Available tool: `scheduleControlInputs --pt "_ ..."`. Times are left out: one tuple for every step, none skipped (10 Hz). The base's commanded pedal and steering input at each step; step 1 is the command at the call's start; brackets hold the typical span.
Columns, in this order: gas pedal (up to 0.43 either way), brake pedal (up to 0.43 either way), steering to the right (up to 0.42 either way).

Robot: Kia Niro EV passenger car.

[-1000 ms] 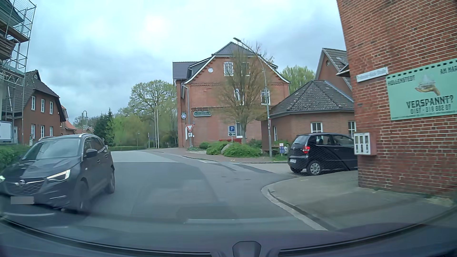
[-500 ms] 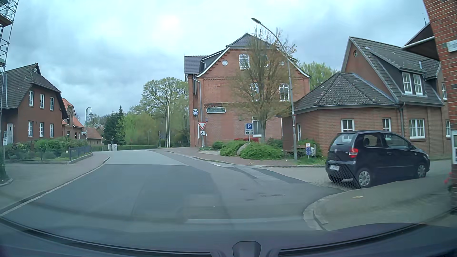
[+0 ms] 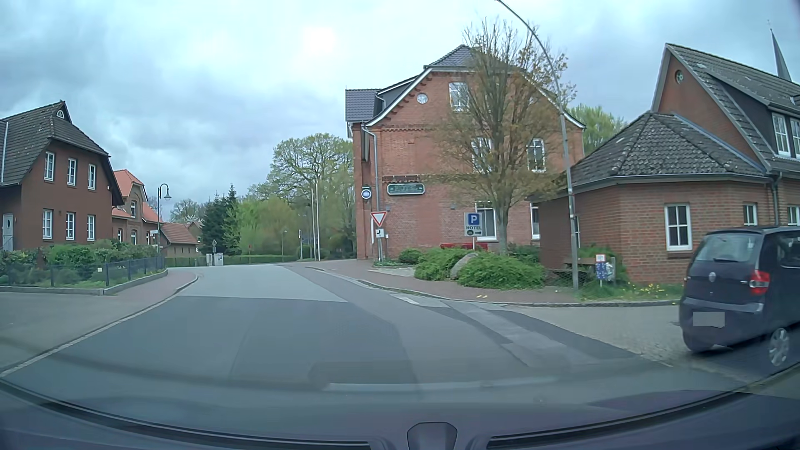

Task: Follow the waypoints while adhering to traffic rules and regulations

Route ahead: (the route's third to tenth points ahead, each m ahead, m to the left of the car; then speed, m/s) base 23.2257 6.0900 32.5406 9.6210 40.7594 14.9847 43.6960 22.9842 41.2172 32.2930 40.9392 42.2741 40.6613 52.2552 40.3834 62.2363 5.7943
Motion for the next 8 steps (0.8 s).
scheduleControlInputs --pt "0.098 0.000 -0.088" --pt "0.098 0.000 -0.088" --pt "0.098 0.000 -0.088" --pt "0.110 0.000 -0.088" --pt "0.118 0.000 -0.089" --pt "0.118 0.000 -0.091" --pt "0.118 0.000 -0.091" --pt "0.118 0.000 -0.091"
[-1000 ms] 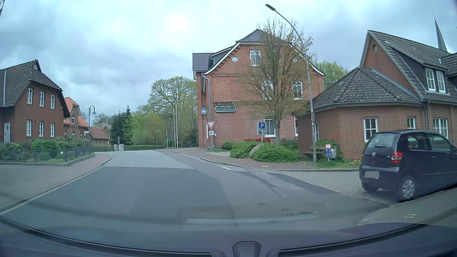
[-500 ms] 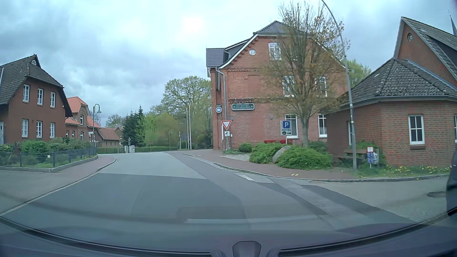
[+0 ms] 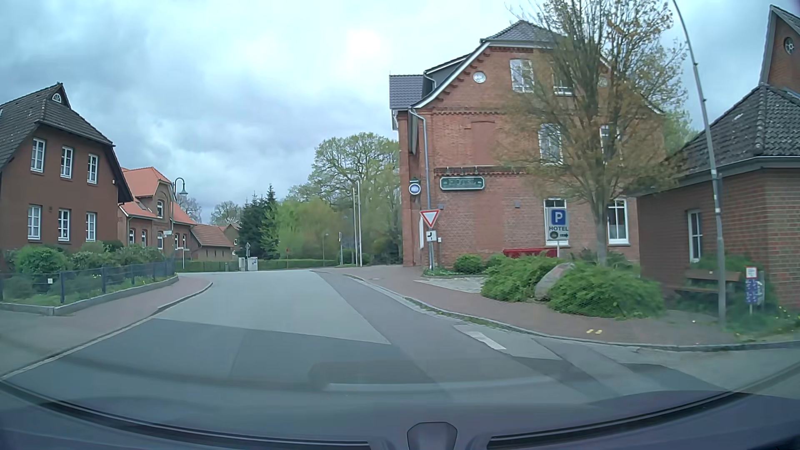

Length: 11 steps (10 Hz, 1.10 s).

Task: Follow the waypoints while adhering to traffic rules and regulations

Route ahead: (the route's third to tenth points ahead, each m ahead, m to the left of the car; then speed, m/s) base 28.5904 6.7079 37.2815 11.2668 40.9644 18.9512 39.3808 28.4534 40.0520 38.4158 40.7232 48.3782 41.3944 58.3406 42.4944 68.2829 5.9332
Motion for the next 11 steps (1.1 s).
scheduleControlInputs --pt "0.118 0.000 -0.091" --pt "0.118 0.000 -0.091" --pt "0.118 0.000 -0.091" --pt "0.118 0.000 -0.090" --pt "0.118 0.000 -0.084" --pt "0.118 0.000 -0.079" --pt "0.118 0.000 -0.076" --pt "0.118 0.000 -0.069" --pt "0.118 0.000 -0.061" --pt "0.118 0.000 -0.049" --pt "0.118 0.000 -0.038"
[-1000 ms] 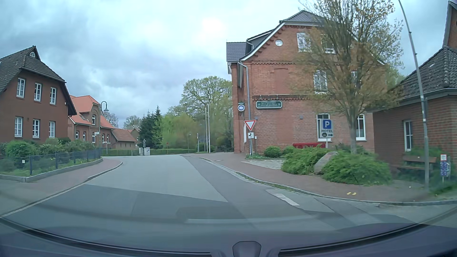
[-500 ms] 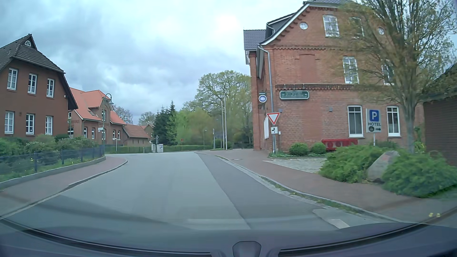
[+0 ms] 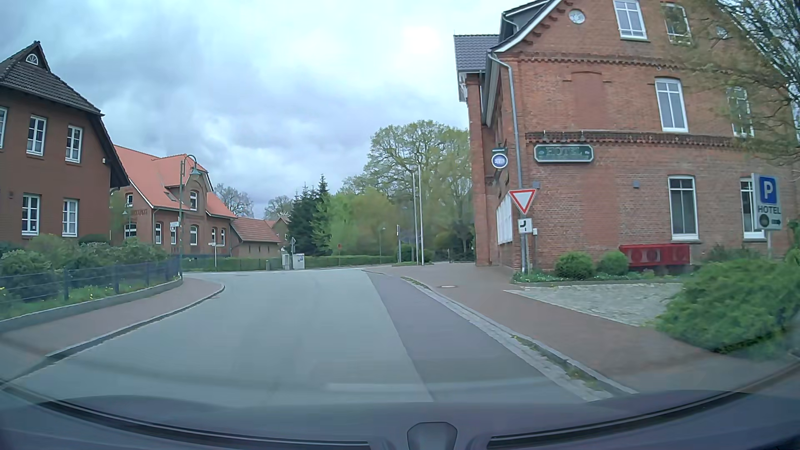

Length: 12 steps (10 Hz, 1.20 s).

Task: Follow the waypoints while adhering to traffic rules and regulations

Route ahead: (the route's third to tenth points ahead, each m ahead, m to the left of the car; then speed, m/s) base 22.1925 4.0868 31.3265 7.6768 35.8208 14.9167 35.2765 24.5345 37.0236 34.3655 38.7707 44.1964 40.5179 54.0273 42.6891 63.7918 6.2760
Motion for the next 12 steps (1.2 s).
scheduleControlInputs --pt "0.118 0.000 -0.028" --pt "0.118 0.000 -0.026" --pt "0.118 0.000 -0.027" --pt "0.098 0.000 -0.029" --pt "0.087 0.000 -0.031" --pt "0.067 0.000 -0.034" --pt "0.067 0.000 -0.038" --pt "0.067 0.000 -0.039" --pt "0.067 0.000 -0.038" --pt "0.047 0.000 -0.037" --pt "0.028 0.000 -0.037" --pt "0.008 0.000 -0.037"
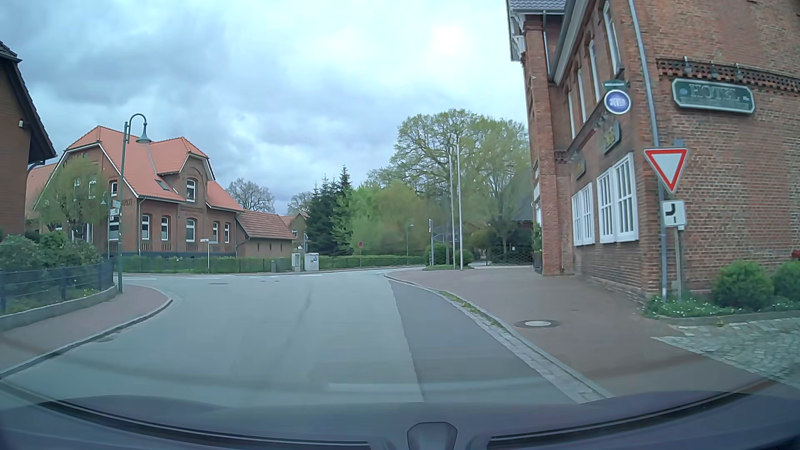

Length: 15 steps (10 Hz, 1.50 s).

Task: Follow the waypoints while adhering to traffic rules and regulations

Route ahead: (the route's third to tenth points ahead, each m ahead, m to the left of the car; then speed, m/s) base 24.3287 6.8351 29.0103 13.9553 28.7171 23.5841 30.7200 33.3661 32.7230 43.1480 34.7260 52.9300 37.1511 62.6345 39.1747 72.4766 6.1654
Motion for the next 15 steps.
scheduleControlInputs --pt "0.000 0.000 -0.034" --pt "0.000 0.000 -0.033" --pt "0.000 0.000 -0.033" --pt "0.000 0.000 -0.033" --pt "0.000 0.000 -0.033" --pt "0.000 0.000 -0.034" --pt "0.000 0.000 -0.039" --pt "0.000 0.000 -0.042" --pt "0.000 0.000 -0.043" --pt "0.000 0.000 -0.043" --pt "0.000 0.000 -0.040" --pt "0.000 0.000 -0.037" --pt "0.000 0.000 -0.035" --pt "0.000 0.000 -0.036" --pt "0.000 0.006 -0.036"
